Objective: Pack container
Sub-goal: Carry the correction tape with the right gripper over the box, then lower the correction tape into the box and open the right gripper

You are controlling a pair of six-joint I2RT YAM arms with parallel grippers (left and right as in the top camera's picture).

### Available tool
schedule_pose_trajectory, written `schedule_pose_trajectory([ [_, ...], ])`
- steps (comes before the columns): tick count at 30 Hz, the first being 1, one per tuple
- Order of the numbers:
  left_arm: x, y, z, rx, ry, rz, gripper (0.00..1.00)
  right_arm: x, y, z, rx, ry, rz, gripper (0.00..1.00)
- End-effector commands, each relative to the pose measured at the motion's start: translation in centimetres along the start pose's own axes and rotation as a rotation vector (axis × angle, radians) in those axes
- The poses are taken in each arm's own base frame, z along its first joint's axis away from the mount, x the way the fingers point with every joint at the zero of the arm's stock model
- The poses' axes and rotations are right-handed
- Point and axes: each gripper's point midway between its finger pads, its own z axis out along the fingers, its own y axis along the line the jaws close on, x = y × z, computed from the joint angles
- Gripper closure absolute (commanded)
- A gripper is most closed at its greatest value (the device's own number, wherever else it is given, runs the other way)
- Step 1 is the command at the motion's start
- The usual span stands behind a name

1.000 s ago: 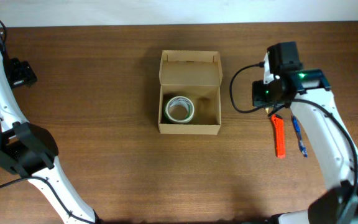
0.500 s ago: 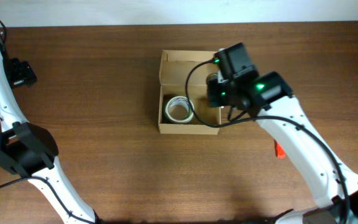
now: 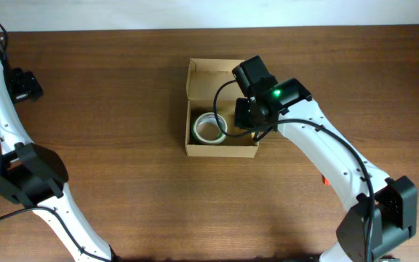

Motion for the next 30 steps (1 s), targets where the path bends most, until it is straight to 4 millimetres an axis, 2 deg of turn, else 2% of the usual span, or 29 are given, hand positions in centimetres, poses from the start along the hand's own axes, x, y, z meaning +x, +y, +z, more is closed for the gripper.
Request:
schedule_pose_trajectory([
  [1,0.1,0.4,-0.5,-0.006,-0.009,0.006,0.0,-0.5,0.4,0.1,-0.004,-0.014,0.046,0.96],
  [5,0.1,0.4,-0.5,-0.006,-0.009,0.006,0.0,-0.7,0.7,1.0,-0.004,-0.013,0.052,0.96],
  [10,0.1,0.4,-0.5,-0.006,-0.009,0.006,0.0,-0.1,0.5,3.2,0.026,0.037,0.047,0.96],
  [26,0.1,0.4,-0.5,-0.006,-0.009,0.006,0.0,2.2,0.7,8.7,0.087,0.139,0.018,0.96],
  [30,0.1,0.4,-0.5,-0.006,-0.009,0.006,0.0,2.3,0.9,9.5,0.089,0.143,0.013,0.96],
])
